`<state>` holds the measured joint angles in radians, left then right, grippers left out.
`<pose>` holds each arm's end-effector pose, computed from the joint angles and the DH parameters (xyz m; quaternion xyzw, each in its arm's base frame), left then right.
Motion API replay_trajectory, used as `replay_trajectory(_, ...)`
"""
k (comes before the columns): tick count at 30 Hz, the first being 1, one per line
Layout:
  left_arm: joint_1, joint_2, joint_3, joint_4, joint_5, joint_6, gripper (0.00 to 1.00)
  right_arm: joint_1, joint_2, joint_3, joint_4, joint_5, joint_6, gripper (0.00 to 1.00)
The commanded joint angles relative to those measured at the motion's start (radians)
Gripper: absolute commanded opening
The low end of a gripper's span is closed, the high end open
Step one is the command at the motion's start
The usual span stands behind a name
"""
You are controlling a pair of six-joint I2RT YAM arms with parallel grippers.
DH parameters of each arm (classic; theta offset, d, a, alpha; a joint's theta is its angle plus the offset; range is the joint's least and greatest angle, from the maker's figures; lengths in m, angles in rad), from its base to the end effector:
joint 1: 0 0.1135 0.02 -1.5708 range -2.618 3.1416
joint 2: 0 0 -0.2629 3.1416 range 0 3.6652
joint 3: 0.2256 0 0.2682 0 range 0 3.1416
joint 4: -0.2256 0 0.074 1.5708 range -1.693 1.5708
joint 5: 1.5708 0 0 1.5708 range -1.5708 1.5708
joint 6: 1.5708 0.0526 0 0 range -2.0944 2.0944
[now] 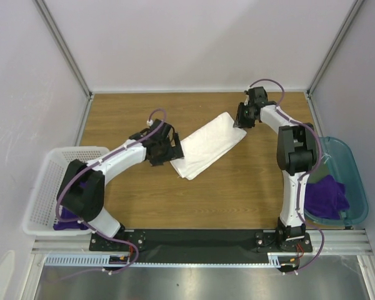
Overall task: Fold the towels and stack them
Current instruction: Fold the towel, then neatly place the folded towel into the bin
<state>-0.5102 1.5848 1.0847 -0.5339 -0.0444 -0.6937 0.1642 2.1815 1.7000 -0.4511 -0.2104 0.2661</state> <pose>0.3036 -0.1672 0.1949 -0.0942 0.9594 -0.1325 0.2306 0.4964 0.0934 0.1602 0.0152 0.9447 0.1640 0.2835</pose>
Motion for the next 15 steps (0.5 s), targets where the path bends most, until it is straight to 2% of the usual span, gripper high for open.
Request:
replay_trajectory(1,-0.089,-0.02,-0.038,0.135,-0.075,-0.295,0.96,-0.025,0.029,0.076,0.034,-0.046,-0.025,0.33)
replay_trajectory(5,-0.116,0.026,-0.086,0.225,-0.101,-0.441,0.93,-0.028,0.034,0.07,0.04,-0.044,-0.027,0.33)
replay_trajectory(8,-0.12,0.024,-0.123,0.248,-0.135,-0.464,0.91,-0.026,0.012,0.021,0.066,-0.023,-0.028,0.33)
replay_trajectory(12,-0.119,0.007,-0.149,0.23,-0.247,-0.464,0.9,-0.025,-0.028,-0.054,0.077,0.028,-0.036,0.32)
replay_trajectory(15,-0.119,0.017,-0.173,0.279,-0.258,-0.443,0.88,-0.025,-0.046,-0.108,0.081,0.058,-0.038,0.31)
